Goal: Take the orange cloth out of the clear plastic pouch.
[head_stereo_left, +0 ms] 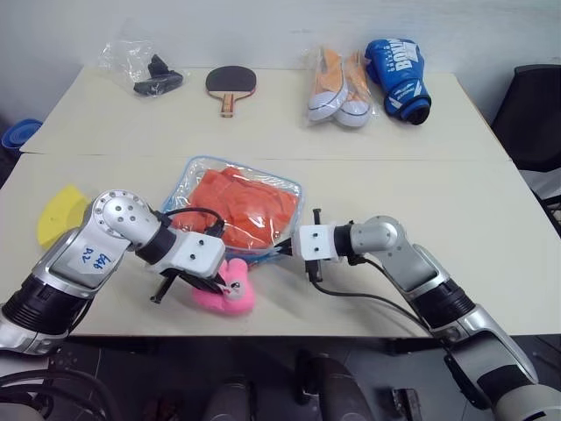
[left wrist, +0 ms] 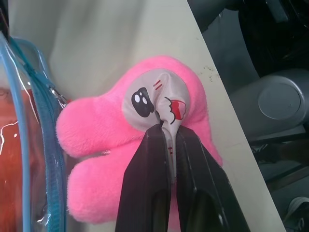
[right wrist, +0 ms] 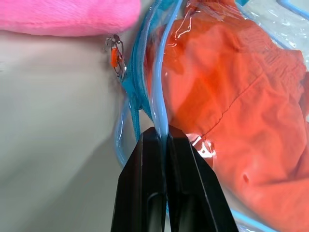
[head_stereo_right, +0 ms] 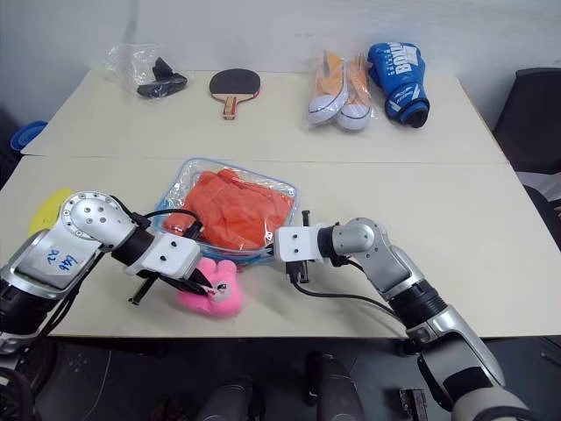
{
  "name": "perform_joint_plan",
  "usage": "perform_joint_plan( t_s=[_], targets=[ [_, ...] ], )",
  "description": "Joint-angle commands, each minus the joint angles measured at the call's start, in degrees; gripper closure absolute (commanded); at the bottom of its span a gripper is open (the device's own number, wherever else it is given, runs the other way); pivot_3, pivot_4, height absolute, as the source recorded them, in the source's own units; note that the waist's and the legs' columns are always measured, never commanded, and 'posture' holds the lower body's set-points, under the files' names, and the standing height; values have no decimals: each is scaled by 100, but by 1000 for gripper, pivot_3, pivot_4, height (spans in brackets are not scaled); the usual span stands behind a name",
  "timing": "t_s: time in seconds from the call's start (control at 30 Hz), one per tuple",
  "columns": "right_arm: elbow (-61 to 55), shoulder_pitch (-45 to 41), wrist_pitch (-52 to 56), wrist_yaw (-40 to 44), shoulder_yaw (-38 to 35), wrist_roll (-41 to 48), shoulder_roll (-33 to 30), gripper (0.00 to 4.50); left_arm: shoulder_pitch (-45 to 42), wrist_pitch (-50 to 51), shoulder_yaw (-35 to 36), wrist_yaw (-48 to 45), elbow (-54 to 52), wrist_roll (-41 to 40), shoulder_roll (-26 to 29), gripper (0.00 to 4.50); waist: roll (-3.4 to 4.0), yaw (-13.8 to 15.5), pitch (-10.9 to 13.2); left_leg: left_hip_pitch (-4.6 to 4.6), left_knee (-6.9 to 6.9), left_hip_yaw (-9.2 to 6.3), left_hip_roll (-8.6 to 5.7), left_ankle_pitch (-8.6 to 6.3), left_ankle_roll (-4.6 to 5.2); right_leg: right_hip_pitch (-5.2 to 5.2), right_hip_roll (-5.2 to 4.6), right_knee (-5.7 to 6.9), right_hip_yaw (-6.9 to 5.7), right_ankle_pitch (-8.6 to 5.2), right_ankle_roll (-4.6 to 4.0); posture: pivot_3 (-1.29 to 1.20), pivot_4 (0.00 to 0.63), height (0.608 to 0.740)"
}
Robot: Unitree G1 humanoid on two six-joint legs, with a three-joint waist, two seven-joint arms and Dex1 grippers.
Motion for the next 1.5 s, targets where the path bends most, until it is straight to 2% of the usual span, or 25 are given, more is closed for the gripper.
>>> perform_joint_plan(
  t_s=[0.03, 0.33, 0.53, 0.7, 0.9, 1.2, 1.3, 1.5],
  targets=[
    [-212, -27, -268, 116, -192, -3, -190, 4480, 62, -78, 153, 101, 97, 108, 22, 4500, 0, 0, 0, 0, 0, 0, 0, 0, 0, 0, 0, 0, 0, 0, 0, 0, 150, 740],
    [-292, 171, -1372, 639, -478, 165, -1068, 4480, 368, -167, 930, 440, 987, 116, 485, 4500, 1, -4, 1, 1, 0, 0, 1, 0, 0, 0, 0, 0, -1, 0, 0, 0, 150, 740],
    [-288, 395, -1681, 817, -749, 370, -1482, 4480, 607, -170, 1625, 572, 1576, -25, 901, 4500, 5, -5, 4, 5, -4, 4, 3, -1, 0, 0, 0, 0, -1, -1, -1, 0, 150, 740],
    [-459, 655, -1861, 1063, -968, 667, -1799, 4480, 391, -701, 1826, 714, 2814, 250, 1203, 4500, 9, 1, 6, 3, -5, 3, 3, -2, -1, -1, -1, -2, -3, -1, -1, 0, 150, 740],
    [-485, 830, -2049, 1269, -1032, 799, -1980, 4480, -205, -599, 1632, 807, 3126, 375, 956, 4500, 8, 40, 6, 1, -3, 5, -1, -4, 3, 0, -5, -4, -7, 1, 1, 0, 150, 740],
    [-661, 813, -1420, 1034, -1074, 827, -1740, 4480, 571, -45, 1663, 1064, 2111, 176, 378, 4500, 10, -1, 6, 7, -4, 11, 7, -5, -2, -1, -2, 1, -2, 0, 0, 0, 150, 740],
    [-875, 905, -889, 989, -1155, 949, -1736, 3805, 766, 144, 1751, 1265, 2017, 143, 277, 3667, 12, 8, 6, 12, -4, 11, 5, -5, -2, 1, -4, 3, 2, 0, 0, 0, 150, 740],
    [-1445, 1238, -191, 857, -1410, 1116, -1835, 1727, 1247, 259, 2129, 1479, 1863, -1, 287, 1806, 12, 20, 6, 11, -3, 9, 4, -5, -2, 1, -7, 2, 1, 0, 0, 0, 150, 740]
  ],
)
